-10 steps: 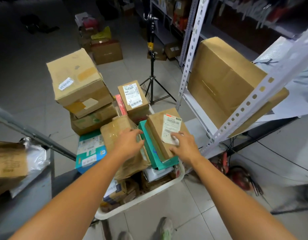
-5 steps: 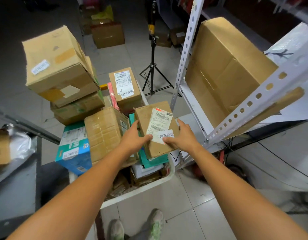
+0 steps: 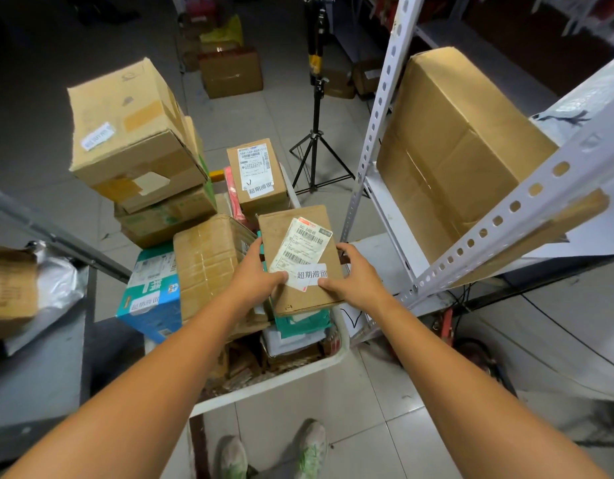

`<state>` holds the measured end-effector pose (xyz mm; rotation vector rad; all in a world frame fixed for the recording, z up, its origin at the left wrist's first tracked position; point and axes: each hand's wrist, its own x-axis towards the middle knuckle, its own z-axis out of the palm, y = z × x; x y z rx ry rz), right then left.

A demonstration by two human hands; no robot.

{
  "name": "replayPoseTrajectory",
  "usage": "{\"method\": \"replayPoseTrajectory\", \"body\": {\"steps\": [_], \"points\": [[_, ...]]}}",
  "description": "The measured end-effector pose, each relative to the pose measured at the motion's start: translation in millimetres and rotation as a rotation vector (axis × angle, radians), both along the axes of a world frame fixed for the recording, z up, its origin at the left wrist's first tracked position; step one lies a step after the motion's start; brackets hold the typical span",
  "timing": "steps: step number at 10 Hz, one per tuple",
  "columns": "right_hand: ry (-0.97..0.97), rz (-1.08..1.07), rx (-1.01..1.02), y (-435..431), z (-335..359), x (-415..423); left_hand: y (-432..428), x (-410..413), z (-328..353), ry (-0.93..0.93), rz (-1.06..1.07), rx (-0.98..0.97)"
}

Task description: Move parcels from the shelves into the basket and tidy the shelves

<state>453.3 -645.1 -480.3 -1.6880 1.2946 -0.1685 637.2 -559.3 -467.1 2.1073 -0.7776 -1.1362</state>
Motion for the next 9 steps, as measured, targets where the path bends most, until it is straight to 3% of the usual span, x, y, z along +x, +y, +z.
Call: {"method": "replayPoseTrajectory", "body": {"steps": [4, 7, 9], "points": [[-0.016, 0.013, 0.058, 5.5, -10.8, -0.1, -5.4, 2.3, 4.1, -0.085, -0.044, 0.041], [0.123, 0.087, -0.006, -4.7, 2.1, -1.4, -6.6, 5.4, 14.0, -0.206, -0.180, 0.089], [0.272, 0.110, -0.080, -4.8, 46.3, -7.6, -1.8, 16.6, 41.8, -0.389, -0.329, 0.129]]}}
